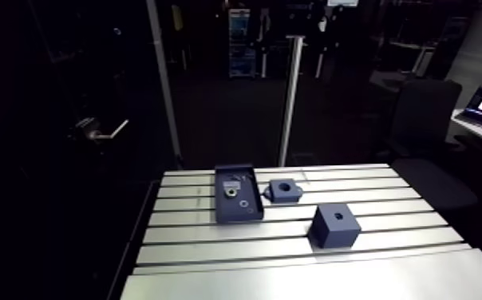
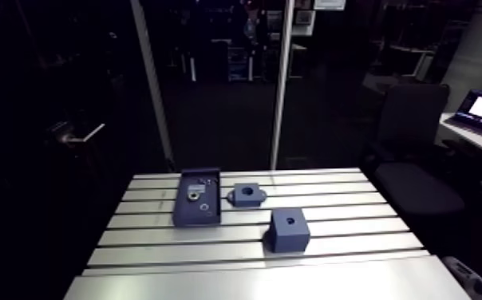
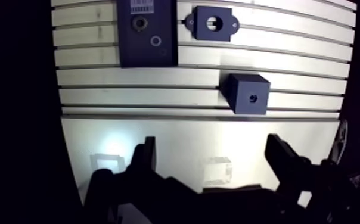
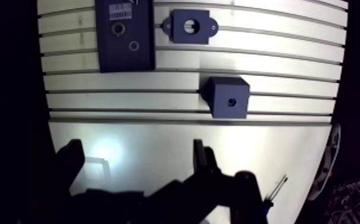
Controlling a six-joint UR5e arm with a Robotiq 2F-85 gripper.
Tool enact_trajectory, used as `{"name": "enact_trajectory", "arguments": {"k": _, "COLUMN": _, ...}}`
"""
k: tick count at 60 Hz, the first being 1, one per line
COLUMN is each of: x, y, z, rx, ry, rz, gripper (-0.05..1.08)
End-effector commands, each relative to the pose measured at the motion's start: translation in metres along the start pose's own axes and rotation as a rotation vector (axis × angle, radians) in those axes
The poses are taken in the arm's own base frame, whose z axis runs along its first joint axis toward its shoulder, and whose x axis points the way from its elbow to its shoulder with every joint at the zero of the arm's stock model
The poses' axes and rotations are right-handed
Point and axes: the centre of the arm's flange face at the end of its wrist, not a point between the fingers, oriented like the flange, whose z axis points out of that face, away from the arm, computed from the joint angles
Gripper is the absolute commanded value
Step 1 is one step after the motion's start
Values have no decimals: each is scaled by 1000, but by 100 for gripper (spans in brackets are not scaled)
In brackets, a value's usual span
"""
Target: Pick up the bearing and press it into the housing until flush.
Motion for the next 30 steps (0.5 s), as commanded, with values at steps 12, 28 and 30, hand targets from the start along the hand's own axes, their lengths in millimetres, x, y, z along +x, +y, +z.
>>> {"name": "enact_trajectory", "arguments": {"k": 12, "x": 22, "y": -12, "z": 52, "rx": 0, "ry": 18, "rz": -10, "gripper": 0}}
{"name": "enact_trajectory", "arguments": {"k": 28, "x": 50, "y": -41, "z": 105, "rx": -8, "ry": 49, "rz": -4, "gripper": 0}}
{"name": "enact_trajectory", "arguments": {"k": 30, "x": 53, "y": -46, "z": 112, "rx": -8, "ry": 55, "rz": -6, "gripper": 0}}
